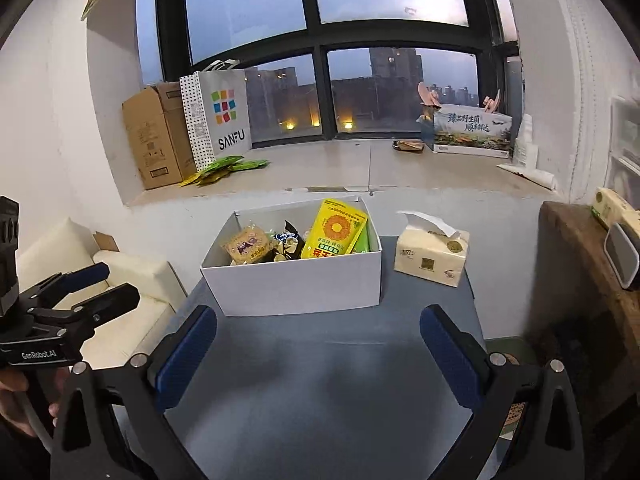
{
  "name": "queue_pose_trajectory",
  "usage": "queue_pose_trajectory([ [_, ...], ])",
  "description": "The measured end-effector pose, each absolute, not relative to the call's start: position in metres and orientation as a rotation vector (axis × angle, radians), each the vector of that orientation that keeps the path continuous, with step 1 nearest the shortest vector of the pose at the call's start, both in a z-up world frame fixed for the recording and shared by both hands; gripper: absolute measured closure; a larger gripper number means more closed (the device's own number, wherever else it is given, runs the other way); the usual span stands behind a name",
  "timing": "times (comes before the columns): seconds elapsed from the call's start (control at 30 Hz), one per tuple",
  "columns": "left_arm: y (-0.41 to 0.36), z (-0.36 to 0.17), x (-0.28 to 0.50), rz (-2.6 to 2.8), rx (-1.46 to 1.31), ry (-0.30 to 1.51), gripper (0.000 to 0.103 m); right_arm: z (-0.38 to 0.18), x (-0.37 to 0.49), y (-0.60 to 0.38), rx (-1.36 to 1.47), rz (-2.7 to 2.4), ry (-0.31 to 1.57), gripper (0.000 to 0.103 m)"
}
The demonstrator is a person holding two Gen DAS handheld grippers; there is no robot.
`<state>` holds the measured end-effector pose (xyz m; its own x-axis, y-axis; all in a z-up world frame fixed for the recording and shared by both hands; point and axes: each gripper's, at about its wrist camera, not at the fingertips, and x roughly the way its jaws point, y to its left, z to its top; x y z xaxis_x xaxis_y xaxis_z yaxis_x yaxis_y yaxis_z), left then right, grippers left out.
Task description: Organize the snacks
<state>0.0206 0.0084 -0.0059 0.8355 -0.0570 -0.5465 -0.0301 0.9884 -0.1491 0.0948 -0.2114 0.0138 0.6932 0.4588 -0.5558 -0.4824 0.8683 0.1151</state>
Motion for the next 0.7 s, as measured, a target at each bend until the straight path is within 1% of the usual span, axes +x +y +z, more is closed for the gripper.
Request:
queue_pose_trajectory([
  [0.7,0.0,-0.005,0.024,-0.026,-0.138,0.588,0.0,0.013,0.095,-0.212,-0.044,0.514,0.61,0.0],
])
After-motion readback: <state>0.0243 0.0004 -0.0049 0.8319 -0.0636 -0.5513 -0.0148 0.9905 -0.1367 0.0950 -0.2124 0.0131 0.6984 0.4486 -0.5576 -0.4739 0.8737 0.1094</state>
